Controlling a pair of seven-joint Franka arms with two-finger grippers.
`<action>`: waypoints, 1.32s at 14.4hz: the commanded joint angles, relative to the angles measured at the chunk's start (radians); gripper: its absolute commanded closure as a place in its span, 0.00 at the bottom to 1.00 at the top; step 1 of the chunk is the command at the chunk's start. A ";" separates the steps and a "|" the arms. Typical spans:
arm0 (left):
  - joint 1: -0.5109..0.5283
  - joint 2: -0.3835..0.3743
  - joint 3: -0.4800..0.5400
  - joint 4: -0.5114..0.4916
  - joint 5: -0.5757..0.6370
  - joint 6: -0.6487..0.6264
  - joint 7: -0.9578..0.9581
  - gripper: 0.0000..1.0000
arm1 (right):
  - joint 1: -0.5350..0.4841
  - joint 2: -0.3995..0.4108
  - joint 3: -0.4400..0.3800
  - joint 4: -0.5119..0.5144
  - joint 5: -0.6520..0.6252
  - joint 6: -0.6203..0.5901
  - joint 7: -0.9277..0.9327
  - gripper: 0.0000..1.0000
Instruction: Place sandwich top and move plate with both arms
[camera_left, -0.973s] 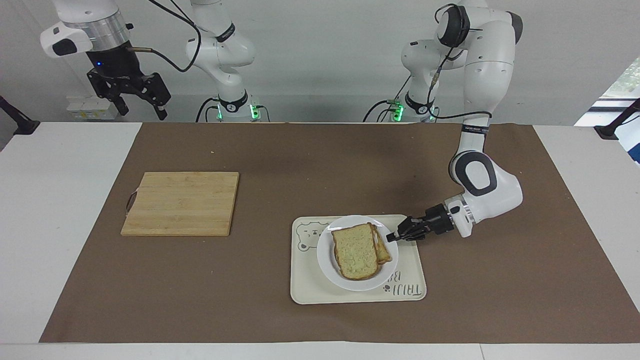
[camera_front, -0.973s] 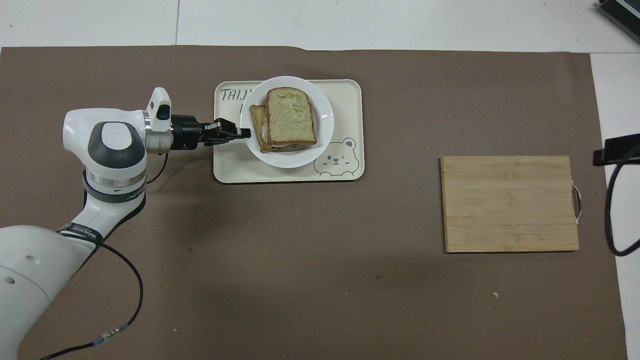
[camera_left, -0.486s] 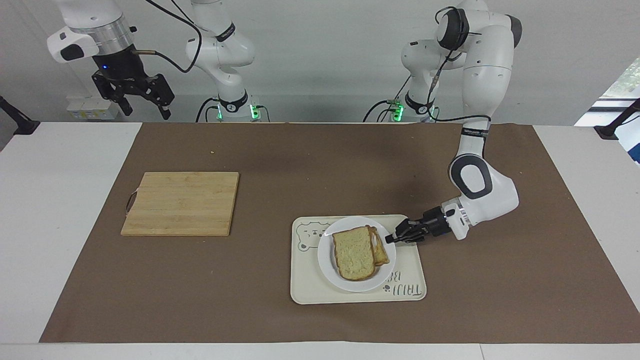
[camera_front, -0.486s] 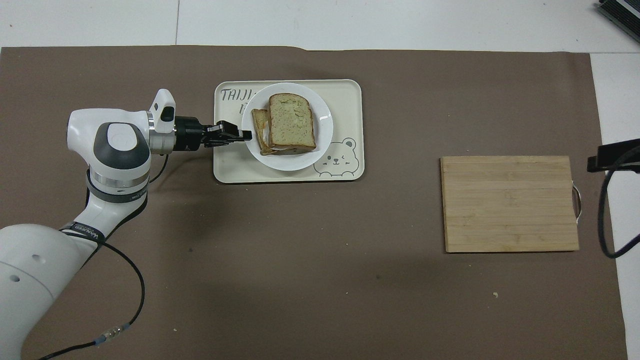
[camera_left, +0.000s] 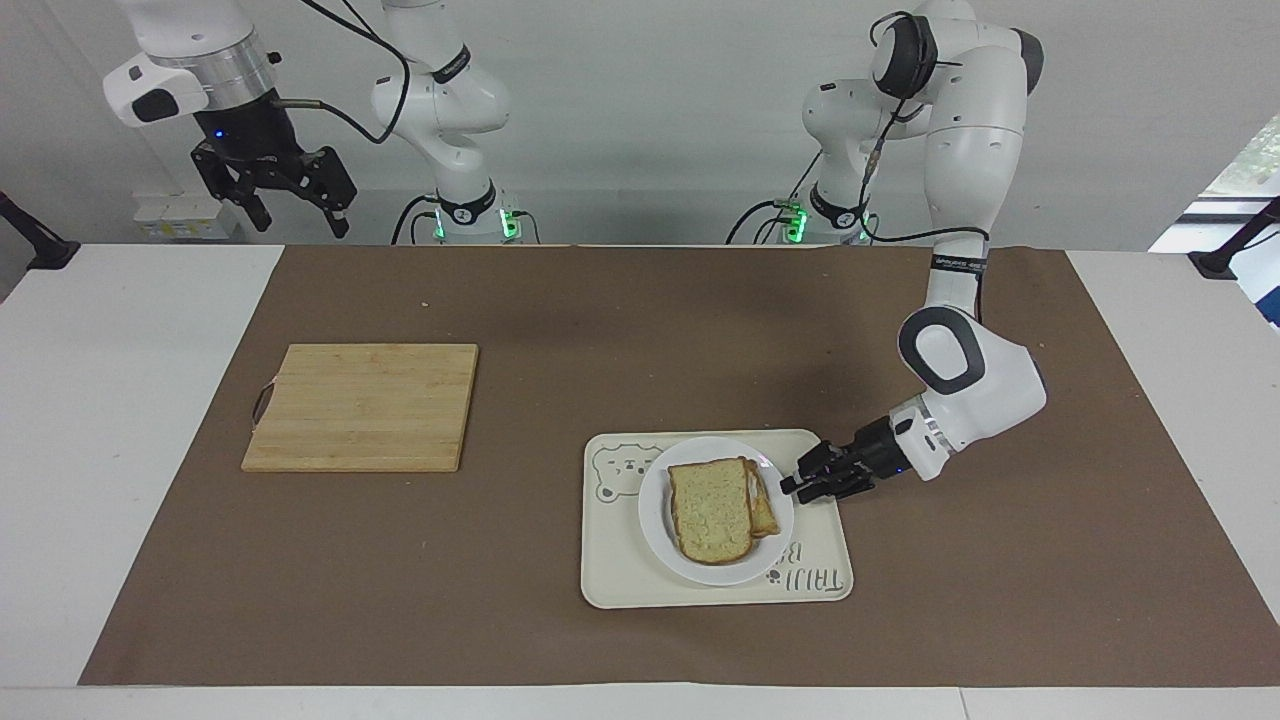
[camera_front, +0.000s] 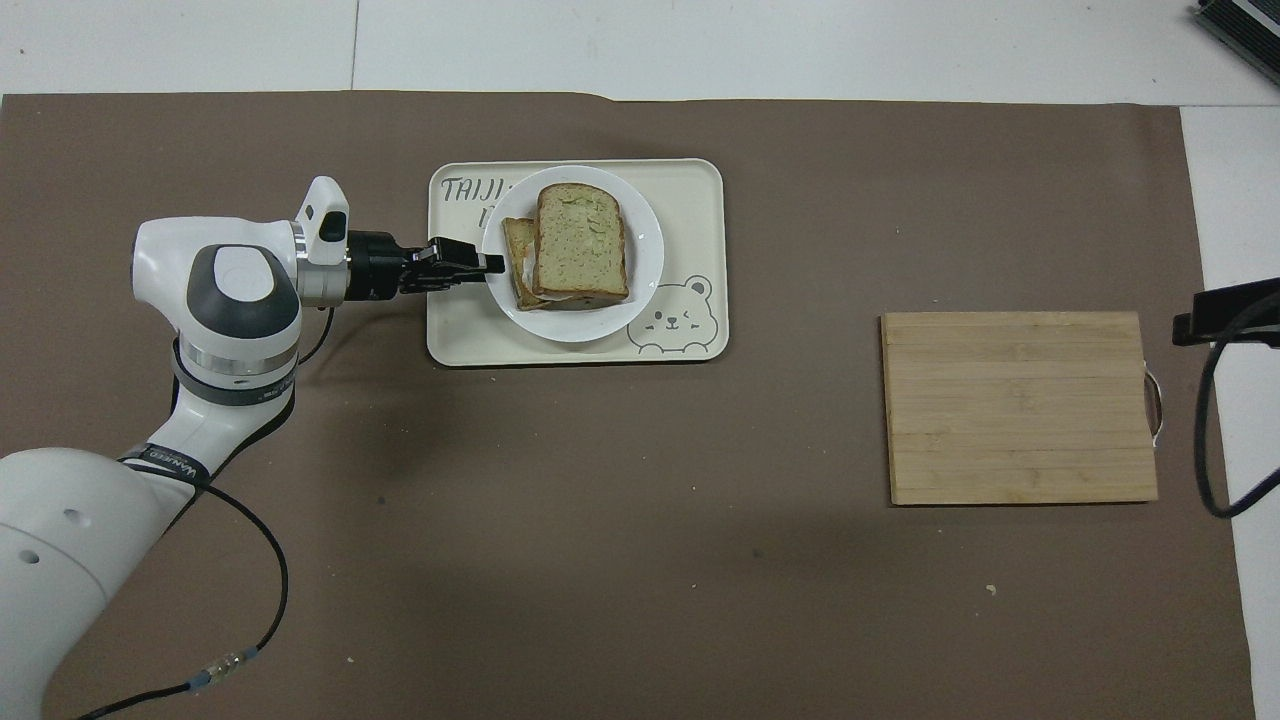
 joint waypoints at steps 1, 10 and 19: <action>-0.015 -0.081 0.014 -0.004 0.246 0.018 -0.124 0.25 | -0.012 -0.024 -0.003 -0.036 -0.005 0.012 -0.070 0.00; 0.043 -0.384 0.068 0.003 0.869 -0.237 -0.184 0.00 | -0.021 -0.019 -0.001 -0.056 -0.021 0.016 -0.122 0.00; 0.040 -0.549 0.103 0.176 0.972 -0.633 -0.167 0.00 | -0.019 -0.030 -0.001 -0.073 -0.020 0.018 -0.124 0.00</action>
